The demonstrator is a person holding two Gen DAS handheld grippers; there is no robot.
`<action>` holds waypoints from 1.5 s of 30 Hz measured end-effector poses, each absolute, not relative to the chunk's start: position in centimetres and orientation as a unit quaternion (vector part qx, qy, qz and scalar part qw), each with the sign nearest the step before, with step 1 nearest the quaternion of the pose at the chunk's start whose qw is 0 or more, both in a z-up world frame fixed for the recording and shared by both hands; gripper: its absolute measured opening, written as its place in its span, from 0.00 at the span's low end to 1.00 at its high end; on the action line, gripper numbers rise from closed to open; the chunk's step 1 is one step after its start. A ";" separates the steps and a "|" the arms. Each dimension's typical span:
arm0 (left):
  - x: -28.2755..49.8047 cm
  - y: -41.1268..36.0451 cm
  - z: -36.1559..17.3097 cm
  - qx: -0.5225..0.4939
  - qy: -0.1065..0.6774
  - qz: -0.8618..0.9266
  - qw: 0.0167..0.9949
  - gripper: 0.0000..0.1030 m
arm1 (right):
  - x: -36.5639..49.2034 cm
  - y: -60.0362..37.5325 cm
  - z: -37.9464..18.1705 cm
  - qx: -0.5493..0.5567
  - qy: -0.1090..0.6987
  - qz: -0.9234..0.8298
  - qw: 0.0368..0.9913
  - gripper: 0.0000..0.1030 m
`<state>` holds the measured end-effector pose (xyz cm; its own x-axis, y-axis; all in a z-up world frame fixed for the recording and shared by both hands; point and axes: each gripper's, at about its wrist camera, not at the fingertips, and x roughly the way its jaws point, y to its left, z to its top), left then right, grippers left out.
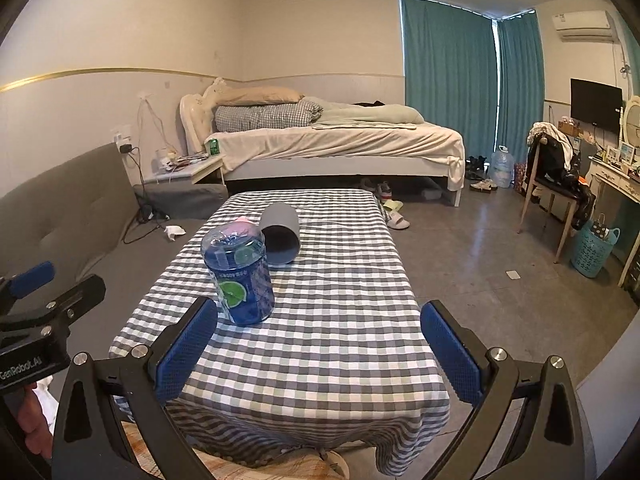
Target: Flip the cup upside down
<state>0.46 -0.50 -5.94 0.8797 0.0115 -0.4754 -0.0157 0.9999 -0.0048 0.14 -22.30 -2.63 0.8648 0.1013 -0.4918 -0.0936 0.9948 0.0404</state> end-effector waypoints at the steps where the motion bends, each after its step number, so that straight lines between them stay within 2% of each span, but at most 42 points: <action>1: 0.5 -0.5 -6.0 -0.004 0.245 0.008 0.969 1.00 | 0.1 -22.3 -2.6 0.008 0.254 0.051 0.966 1.00; 45: 0.4 -0.3 -6.1 -0.009 0.253 0.020 0.967 1.00 | 0.1 -23.0 -3.0 0.007 0.263 0.045 0.964 1.00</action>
<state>0.44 -0.29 -6.10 0.8709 0.0346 -0.4903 -0.0435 0.9990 -0.0068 0.07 -22.95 -3.02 0.8577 0.0912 -0.5060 -0.0835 0.9958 0.0380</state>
